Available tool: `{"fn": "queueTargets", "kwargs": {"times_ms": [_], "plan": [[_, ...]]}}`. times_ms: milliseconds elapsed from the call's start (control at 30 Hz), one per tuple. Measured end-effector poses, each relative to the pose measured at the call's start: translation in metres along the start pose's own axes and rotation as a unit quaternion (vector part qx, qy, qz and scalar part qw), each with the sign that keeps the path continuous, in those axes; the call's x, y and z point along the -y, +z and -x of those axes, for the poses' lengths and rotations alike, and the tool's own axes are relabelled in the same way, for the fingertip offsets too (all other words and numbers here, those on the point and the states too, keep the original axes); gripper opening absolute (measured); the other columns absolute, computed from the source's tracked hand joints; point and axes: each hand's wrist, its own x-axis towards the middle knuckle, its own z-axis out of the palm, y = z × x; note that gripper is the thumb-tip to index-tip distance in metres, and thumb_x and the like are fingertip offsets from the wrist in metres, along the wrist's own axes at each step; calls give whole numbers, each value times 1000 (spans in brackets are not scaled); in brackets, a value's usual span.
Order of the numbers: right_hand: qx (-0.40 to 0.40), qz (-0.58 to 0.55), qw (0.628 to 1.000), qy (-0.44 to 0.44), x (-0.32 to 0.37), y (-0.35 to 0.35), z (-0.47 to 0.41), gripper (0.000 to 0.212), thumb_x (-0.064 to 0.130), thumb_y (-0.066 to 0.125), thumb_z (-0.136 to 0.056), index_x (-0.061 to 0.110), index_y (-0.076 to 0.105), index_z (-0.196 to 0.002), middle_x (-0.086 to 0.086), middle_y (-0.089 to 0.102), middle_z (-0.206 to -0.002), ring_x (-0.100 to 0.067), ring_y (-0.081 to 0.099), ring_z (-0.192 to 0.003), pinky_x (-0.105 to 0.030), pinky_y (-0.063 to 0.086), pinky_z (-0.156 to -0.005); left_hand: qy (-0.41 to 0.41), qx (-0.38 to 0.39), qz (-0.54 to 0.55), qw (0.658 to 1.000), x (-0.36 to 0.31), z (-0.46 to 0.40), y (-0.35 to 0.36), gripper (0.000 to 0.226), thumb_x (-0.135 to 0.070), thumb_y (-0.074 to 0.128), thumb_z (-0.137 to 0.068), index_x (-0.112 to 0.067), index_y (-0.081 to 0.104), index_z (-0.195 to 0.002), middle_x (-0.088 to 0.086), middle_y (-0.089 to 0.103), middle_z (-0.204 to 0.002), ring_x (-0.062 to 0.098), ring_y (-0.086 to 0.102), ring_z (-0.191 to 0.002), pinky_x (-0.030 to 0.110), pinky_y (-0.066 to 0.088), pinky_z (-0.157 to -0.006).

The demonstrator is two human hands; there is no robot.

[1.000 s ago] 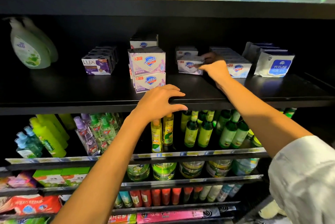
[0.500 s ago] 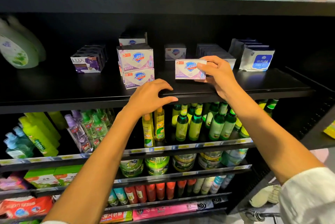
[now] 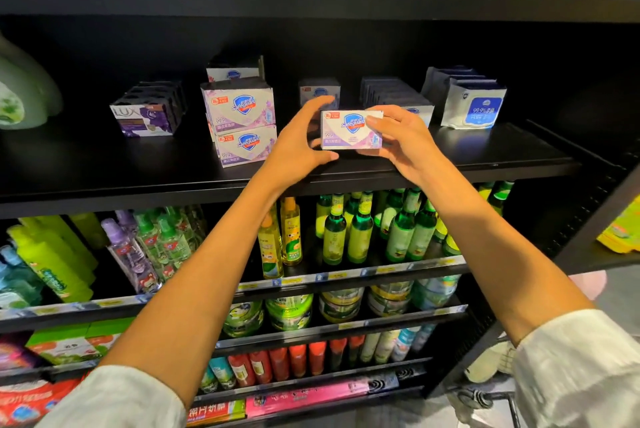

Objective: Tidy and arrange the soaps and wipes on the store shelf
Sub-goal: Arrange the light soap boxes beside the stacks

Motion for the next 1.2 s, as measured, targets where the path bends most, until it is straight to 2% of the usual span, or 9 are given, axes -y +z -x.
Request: {"fn": "queueTargets", "kwargs": {"times_ms": [167,333,467,533,633,767,867,1000,1200], "plan": [[25,-4,1000,-4,-3,-1,-2,33,12,72,-96,10,63,-128,-15,74,-121,-27,71,-117,-46,62,-84,-9,-15,-1,1000,6,-2,0,67,-2,81,-86,-26,51,-140,-6,58,-130,6,65,-109,26,62,-81],[91,40,994,-56,-7,-4,1,67,-5,74,-90,18,49,-148,-14,55,-144,-29,64,-127,-53,61,-90,-24,-33,69,997,6,0,-5,67,3,83,-81,-22,56,-137,1,64,-129,8,72,-99,26,60,-80],[111,86,987,-84,-7,-2,2,85,-15,77,-80,19,45,-151,-8,48,-152,-27,61,-131,-51,56,-101,-31,-37,74,996,8,-1,-7,66,-1,84,-81,-27,57,-135,-1,64,-130,8,64,-118,29,60,-92],[104,100,986,-86,-9,-3,1,83,-15,79,-79,16,48,-149,-9,50,-150,-27,62,-131,-54,53,-106,-34,-31,79,996,10,-2,-7,67,-3,85,-81,-27,57,-137,0,63,-133,15,61,-126,34,59,-96],[90,83,989,-87,-9,-3,1,76,-13,81,-78,12,52,-144,-11,55,-146,-31,63,-129,-57,55,-101,-30,-15,93,995,10,-1,-8,70,-3,84,-83,-24,53,-143,2,62,-137,18,62,-125,35,59,-97],[80,68,991,-85,-8,-2,4,67,-11,77,-83,7,53,-143,-12,59,-140,-27,67,-124,-42,62,-91,-14,-19,99,995,8,0,-9,76,-6,84,-83,-34,48,-144,-5,54,-146,12,53,-135,39,55,-105],[79,66,991,-82,-7,0,5,61,-9,75,-86,6,54,-141,-12,63,-137,-25,68,-121,-38,62,-90,-14,-32,103,994,9,1,-11,70,-7,84,-84,-29,52,-143,-7,60,-142,8,54,-133,41,52,-110],[83,79,991,-74,-7,0,5,60,-4,75,-88,5,53,-143,-13,64,-136,-25,66,-125,-40,59,-98,-31,-51,121,991,12,2,-12,64,-6,84,-83,-18,57,-141,0,67,-136,13,59,-131,45,53,-108],[104,89,986,-91,-7,-1,7,75,-6,77,-85,12,46,-151,-10,58,-144,-25,59,-133,-43,52,-108,-50,-60,132,988,9,2,-11,62,-7,84,-83,-17,59,-138,-1,69,-131,12,62,-126,43,56,-104]]}}
